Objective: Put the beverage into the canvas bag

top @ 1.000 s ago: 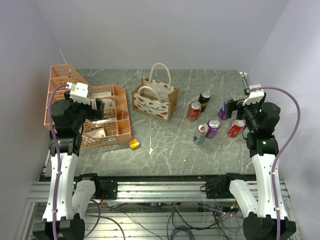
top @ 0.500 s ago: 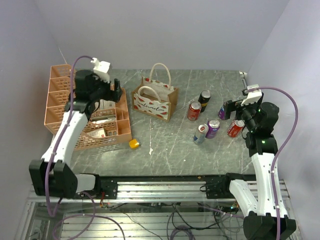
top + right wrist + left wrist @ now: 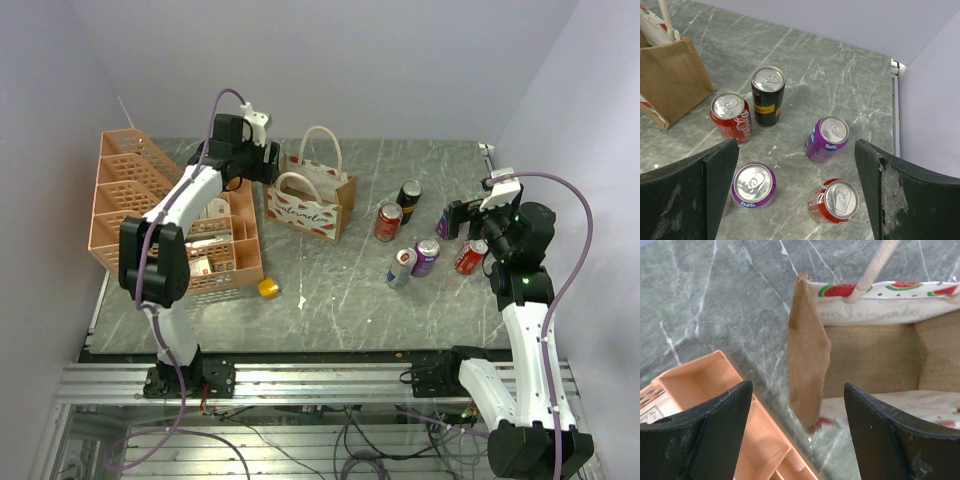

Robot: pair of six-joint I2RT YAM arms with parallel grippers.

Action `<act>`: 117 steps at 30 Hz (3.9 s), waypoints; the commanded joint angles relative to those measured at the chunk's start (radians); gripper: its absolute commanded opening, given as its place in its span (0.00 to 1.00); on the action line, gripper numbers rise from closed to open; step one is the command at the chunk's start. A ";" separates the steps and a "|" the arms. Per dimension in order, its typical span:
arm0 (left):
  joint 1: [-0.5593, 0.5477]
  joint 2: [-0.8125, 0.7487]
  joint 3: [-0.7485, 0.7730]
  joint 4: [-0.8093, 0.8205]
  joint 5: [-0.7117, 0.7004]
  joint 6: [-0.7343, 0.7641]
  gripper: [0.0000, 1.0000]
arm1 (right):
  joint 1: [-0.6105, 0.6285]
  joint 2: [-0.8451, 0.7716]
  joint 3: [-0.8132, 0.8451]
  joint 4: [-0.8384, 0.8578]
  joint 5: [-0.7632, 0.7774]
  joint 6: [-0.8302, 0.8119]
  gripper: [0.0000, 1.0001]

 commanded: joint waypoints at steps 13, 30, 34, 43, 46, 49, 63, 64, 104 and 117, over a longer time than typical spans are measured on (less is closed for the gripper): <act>-0.078 0.102 0.108 -0.093 -0.016 -0.121 0.34 | 0.027 0.037 0.003 -0.005 -0.021 -0.025 1.00; -0.205 -0.214 -0.241 -0.161 0.001 -0.167 0.15 | 0.034 0.077 -0.002 -0.097 -0.284 -0.169 1.00; -0.213 -0.279 -0.331 -0.130 0.041 -0.163 0.19 | 0.034 0.129 0.041 -0.246 -0.460 -0.292 1.00; -0.218 -0.423 -0.474 -0.021 0.140 -0.162 0.53 | 0.092 0.200 0.063 -0.427 -0.425 -0.432 1.00; -0.218 -0.445 -0.479 -0.013 0.131 -0.150 0.61 | 0.119 0.224 0.054 -0.427 -0.384 -0.426 1.00; -0.218 -0.455 -0.471 -0.016 0.106 -0.134 0.67 | 0.143 0.245 0.033 -0.403 -0.369 -0.423 1.00; -0.215 -0.469 -0.439 -0.021 0.015 -0.071 0.75 | 0.293 0.365 0.002 -0.318 -0.207 -0.394 0.85; -0.214 -0.469 -0.439 -0.020 0.013 -0.069 0.75 | 0.300 0.368 0.001 -0.316 -0.201 -0.392 0.83; -0.203 -0.276 -0.330 -0.109 0.178 -0.014 0.27 | 0.330 0.318 0.482 -0.311 -0.416 -0.256 0.00; -0.206 -0.299 -0.344 -0.101 0.055 0.013 0.28 | 0.410 0.442 0.538 -0.172 -0.497 -0.202 0.00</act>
